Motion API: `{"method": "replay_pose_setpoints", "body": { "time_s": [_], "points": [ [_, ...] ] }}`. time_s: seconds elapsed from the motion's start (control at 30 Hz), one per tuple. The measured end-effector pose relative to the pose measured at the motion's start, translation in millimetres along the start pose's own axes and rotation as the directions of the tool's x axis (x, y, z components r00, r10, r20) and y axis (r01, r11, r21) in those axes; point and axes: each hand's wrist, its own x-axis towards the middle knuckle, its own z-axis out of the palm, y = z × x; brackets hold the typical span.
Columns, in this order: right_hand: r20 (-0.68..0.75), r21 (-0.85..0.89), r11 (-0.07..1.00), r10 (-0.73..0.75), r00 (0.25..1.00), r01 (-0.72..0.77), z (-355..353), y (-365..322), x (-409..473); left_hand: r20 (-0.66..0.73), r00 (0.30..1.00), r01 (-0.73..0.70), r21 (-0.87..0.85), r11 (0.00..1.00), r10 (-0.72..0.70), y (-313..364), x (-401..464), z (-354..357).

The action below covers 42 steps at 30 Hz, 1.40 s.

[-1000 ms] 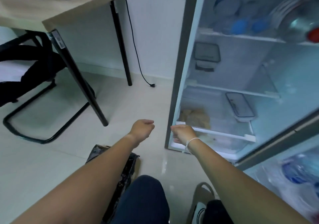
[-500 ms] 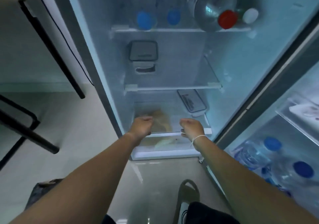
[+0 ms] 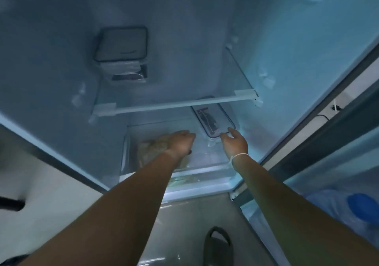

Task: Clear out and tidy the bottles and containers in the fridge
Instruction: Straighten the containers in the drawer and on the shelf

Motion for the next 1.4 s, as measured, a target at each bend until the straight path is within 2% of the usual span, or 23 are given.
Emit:
{"method": "replay_pose_setpoints", "body": {
  "time_s": [0.3,0.47,0.63,0.7,0.9,1.1,1.4],
  "points": [
    [-0.008,-0.128,0.992,-0.020,1.000,0.019,2,10,40,0.003,1.000,0.019,0.015,1.000,-0.020,-2,34,23],
    [-0.063,-0.132,0.990,-0.068,0.996,0.059,5,12,55,0.013,0.999,0.039,0.014,0.999,-0.039,-2,49,34],
    [-0.079,-0.153,0.988,-0.039,0.996,0.026,13,19,57,-0.012,0.998,0.063,-0.016,0.998,-0.063,-3,57,41],
    [-0.068,-0.113,0.994,0.002,0.998,-0.010,15,21,57,-0.018,0.998,0.058,-0.016,0.998,-0.058,-6,59,41],
    [-0.085,0.150,0.979,0.152,0.985,-0.138,17,30,61,-0.040,0.997,0.060,-0.008,0.998,-0.060,-15,57,34],
    [0.052,0.315,0.892,0.324,0.945,-0.324,8,33,40,-0.041,0.997,0.070,-0.028,0.997,-0.071,-27,42,23],
    [0.144,0.335,0.863,0.350,0.926,-0.378,-3,21,-16,-0.016,0.995,0.093,-0.024,0.995,-0.093,-28,-8,2]
  ]
}}
